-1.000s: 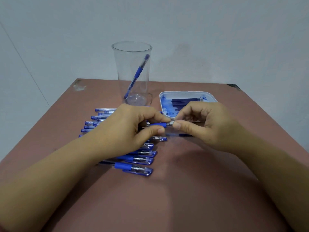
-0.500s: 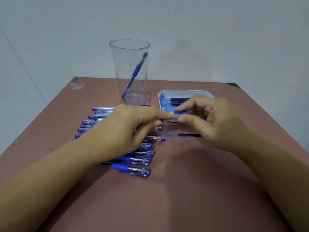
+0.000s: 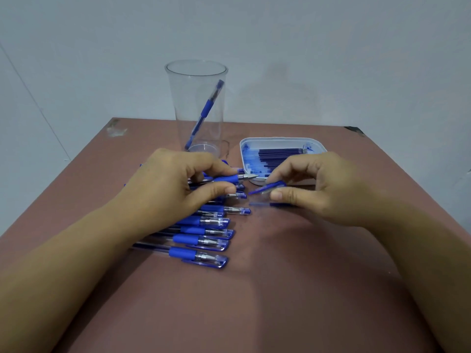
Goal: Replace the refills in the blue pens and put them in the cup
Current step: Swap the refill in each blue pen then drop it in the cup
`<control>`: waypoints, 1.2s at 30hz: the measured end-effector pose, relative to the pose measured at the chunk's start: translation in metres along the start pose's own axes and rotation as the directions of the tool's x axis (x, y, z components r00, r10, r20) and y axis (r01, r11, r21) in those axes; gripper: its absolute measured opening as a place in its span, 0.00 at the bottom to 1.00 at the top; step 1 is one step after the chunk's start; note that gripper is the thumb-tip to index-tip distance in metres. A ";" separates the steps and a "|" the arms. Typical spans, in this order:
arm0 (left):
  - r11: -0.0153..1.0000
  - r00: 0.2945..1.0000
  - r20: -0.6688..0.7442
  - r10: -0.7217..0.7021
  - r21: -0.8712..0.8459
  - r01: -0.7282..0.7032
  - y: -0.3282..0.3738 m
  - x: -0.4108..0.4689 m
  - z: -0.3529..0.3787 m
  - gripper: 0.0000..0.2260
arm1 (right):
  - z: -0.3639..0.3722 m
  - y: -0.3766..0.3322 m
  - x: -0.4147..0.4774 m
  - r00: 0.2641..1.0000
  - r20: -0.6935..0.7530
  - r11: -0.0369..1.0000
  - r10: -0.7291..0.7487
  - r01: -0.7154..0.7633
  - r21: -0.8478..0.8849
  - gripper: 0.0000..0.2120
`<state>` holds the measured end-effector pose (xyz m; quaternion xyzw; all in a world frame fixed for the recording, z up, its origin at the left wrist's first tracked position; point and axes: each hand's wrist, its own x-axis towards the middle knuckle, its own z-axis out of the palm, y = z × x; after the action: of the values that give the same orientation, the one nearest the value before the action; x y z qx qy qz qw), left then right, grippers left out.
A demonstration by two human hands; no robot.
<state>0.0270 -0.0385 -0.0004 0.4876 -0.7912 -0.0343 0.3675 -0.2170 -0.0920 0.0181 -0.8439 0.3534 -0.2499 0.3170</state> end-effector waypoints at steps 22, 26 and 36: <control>0.993 1.000 0.003 0.024 -0.115 -0.023 -0.006 -0.003 0.002 0.12 | 0.014 0.003 0.001 0.981 -0.140 0.974 -0.137 0.107 -0.198 0.07; 0.992 0.998 0.002 0.070 -0.108 -0.069 -0.004 -0.003 0.002 0.12 | 0.022 0.006 0.007 0.978 -0.120 0.962 -0.173 0.141 -0.236 0.09; 0.992 0.998 0.049 0.036 -0.120 -0.029 0.002 -0.003 -0.003 0.11 | 0.021 0.003 0.004 0.963 -0.162 0.973 -0.216 0.199 -0.116 0.04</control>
<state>0.0283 -0.0343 0.0009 0.4508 -0.8047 -0.0879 0.3762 -0.2024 -0.0891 0.0027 -0.8659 0.3011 -0.3368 0.2150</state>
